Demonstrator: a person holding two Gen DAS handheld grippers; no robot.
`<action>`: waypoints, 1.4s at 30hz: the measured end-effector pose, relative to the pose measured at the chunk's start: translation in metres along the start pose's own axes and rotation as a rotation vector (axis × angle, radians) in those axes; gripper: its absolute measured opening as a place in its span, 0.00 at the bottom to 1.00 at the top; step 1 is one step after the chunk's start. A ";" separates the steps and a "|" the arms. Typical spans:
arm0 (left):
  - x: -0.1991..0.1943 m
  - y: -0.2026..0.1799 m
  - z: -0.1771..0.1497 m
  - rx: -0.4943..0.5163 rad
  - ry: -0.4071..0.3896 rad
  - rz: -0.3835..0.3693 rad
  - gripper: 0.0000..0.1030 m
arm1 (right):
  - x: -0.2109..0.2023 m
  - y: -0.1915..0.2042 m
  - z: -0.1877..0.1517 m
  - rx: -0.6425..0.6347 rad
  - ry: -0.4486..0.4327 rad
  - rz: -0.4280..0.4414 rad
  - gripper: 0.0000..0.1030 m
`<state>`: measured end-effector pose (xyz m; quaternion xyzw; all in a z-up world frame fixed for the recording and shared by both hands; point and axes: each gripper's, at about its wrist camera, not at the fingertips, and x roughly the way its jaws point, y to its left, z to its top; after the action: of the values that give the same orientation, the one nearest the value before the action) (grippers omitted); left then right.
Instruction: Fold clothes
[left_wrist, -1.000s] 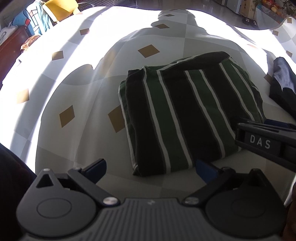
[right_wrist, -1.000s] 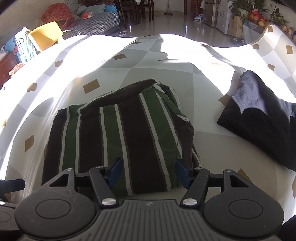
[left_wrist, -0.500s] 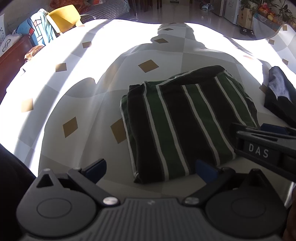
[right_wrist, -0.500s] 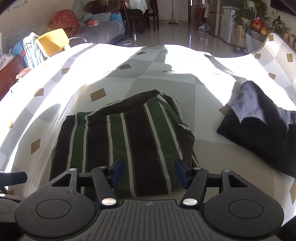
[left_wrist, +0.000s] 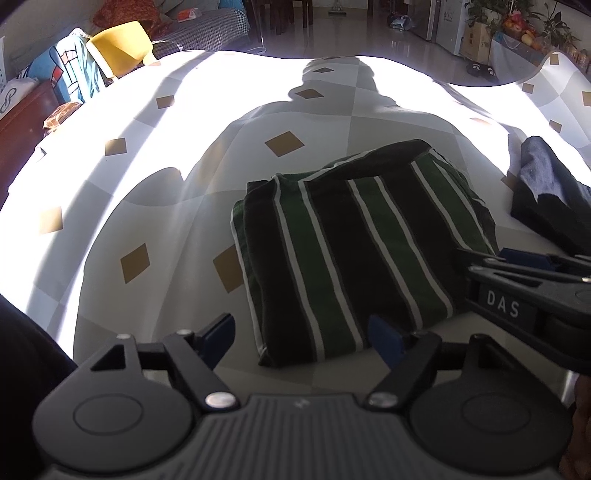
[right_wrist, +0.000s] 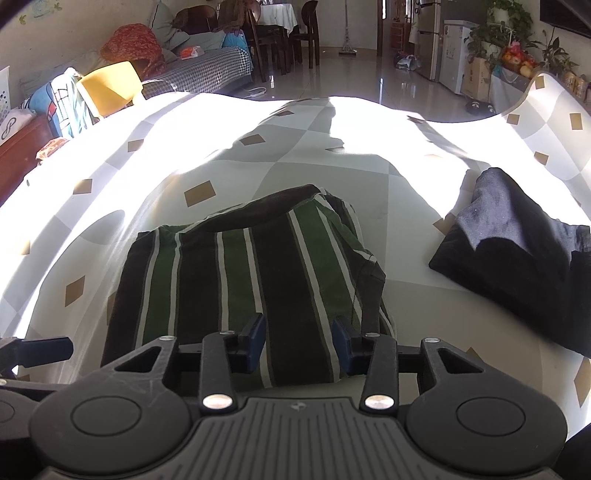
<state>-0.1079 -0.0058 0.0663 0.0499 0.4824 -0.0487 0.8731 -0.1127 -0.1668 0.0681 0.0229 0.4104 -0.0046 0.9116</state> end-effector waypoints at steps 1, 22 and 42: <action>-0.001 0.000 0.000 0.001 -0.002 -0.003 0.65 | -0.001 0.000 0.000 0.001 -0.001 0.000 0.36; -0.001 0.005 -0.001 -0.011 -0.028 -0.011 0.14 | 0.000 0.001 -0.003 0.005 0.023 0.013 0.34; 0.023 0.018 0.007 -0.077 0.035 0.045 0.49 | 0.019 -0.001 0.001 0.038 0.112 -0.072 0.45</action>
<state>-0.0876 0.0102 0.0508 0.0282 0.4978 -0.0095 0.8668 -0.0997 -0.1678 0.0544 0.0256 0.4613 -0.0439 0.8858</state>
